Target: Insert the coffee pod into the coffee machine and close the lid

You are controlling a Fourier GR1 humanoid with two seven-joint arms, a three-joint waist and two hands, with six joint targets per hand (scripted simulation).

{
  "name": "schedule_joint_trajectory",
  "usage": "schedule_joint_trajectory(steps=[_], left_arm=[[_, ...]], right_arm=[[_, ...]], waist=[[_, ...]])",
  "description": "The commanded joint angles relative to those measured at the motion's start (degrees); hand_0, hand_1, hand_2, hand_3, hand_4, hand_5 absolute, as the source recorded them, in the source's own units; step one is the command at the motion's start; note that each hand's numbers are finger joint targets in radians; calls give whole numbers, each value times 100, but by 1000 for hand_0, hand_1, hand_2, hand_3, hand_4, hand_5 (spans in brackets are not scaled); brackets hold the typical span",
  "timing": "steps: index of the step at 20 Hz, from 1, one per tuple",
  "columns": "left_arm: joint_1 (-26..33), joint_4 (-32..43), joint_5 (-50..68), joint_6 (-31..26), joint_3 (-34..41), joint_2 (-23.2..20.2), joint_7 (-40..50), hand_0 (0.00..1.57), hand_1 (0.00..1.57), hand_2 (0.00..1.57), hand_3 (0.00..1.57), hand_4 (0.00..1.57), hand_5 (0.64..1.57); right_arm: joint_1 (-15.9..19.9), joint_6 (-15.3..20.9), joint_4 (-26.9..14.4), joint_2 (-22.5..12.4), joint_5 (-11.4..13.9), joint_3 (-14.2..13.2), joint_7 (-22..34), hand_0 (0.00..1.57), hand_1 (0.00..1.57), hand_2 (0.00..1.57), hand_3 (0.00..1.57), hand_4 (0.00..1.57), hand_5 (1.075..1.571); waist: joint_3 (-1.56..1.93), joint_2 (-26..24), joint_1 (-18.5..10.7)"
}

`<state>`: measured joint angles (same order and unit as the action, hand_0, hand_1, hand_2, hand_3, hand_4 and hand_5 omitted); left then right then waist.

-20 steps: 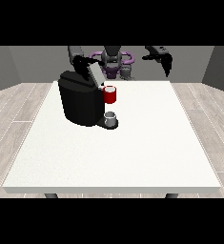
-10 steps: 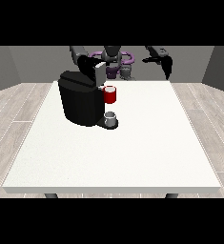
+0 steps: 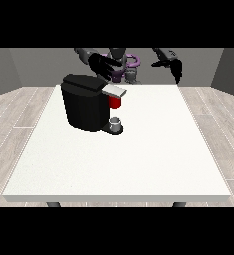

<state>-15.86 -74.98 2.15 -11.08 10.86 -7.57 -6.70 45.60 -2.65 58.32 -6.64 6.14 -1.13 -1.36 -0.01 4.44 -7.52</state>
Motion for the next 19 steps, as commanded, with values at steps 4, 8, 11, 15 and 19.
schedule_joint_trajectory(steps=[4, 8, 11, 15, 19], left_arm=[[-224, -323, -63, 101, -255, 90, 99, 0, 0, 0, 0, 0, 1571], [232, -92, -69, 88, -144, 64, -276, 0, 0, 0, 0, 202, 1571], [367, -280, -193, 243, -460, 436, -415, 0, 0, 0, 0, 145, 1571], [475, 176, -72, 14, -307, 284, -639, 0, 0, 0, 0, 192, 1571], [730, 336, -144, 372, -85, 290, -667, 0, 0, 0, 0, 192, 1571]], right_arm=[[290, 100, -331, 54, 202, -35, -207, 0, 0, 0, 0, 116, 1571], [-193, -124, 36, 384, 117, 224, -339, 0, 0, 0, 0, 30, 1571], [-234, -124, 68, 513, 54, 206, -699, 0, 0, 0, 0, 178, 1571], [-1326, 275, 612, 656, -873, 1130, -811, 0, 0, 0, 0, 269, 1571], [-2252, 219, 1042, 661, -1143, 1240, -889, 0, 0, 0, 0, 157, 1571]], waist=[[1, 86, -124], [1, -342, 174], [2, -323, 91], [1, -749, 253], [0, -1083, 863]])
